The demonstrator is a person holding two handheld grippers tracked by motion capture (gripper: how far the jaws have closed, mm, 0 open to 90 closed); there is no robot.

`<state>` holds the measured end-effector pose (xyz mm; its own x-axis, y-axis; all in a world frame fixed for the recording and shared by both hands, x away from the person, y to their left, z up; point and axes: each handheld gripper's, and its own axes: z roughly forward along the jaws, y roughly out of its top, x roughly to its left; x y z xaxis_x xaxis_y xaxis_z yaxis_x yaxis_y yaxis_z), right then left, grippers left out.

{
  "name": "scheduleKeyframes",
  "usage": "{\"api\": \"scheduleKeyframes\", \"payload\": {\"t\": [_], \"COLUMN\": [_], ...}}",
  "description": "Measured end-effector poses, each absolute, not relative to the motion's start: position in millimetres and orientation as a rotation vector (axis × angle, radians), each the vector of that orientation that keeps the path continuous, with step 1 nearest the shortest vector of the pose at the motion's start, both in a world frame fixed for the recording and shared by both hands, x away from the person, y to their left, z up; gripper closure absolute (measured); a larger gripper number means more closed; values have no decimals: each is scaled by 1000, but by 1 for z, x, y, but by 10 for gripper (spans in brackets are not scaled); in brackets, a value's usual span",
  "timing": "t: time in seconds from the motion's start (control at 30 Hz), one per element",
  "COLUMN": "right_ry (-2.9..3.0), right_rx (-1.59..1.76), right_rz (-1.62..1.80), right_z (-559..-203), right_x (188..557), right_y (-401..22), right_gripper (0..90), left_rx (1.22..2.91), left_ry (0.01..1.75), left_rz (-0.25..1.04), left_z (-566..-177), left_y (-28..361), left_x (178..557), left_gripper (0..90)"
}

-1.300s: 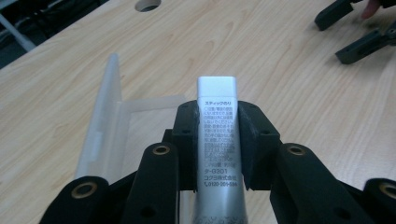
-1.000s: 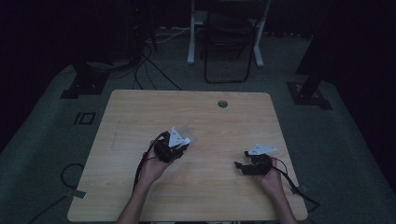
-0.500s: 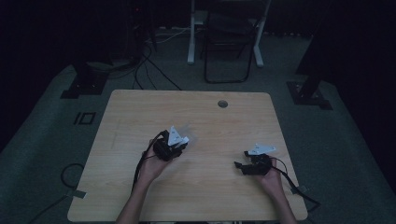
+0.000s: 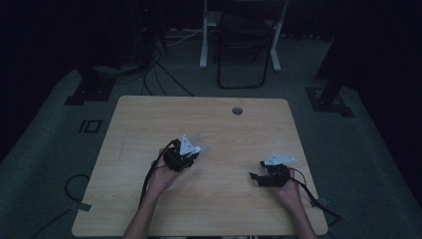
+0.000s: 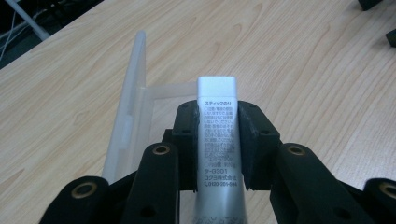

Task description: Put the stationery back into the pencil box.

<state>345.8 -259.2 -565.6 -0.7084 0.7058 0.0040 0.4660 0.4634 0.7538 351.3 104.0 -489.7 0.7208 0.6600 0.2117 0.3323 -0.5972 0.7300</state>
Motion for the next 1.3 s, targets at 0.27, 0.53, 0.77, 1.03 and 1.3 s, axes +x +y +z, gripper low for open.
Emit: {"api": "scheduleKeyframes", "payload": {"t": [0.27,0.53,0.77,1.03,1.3], "right_ry": [2408,2409,2410,2410,2410], "right_rx": [997,996,994,994,994], "right_rz": [1097,1096,1095,1096,1095], "right_z": [-566,-566,-566,-566,-566], "right_x": [346,345,345,345,345], "right_y": [-259,-259,-259,-259,-259], "right_gripper": [301,301,301,301,301], "left_rx": [2244,2266,2290,2305,2335], "left_ry": [756,765,780,804,820], "left_rz": [621,638,655,656,680], "left_z": [-494,-501,-511,-520,-526], "left_y": [104,103,103,106,106], "left_x": [354,357,358,361,362], "left_gripper": [711,711,710,709,704]}}
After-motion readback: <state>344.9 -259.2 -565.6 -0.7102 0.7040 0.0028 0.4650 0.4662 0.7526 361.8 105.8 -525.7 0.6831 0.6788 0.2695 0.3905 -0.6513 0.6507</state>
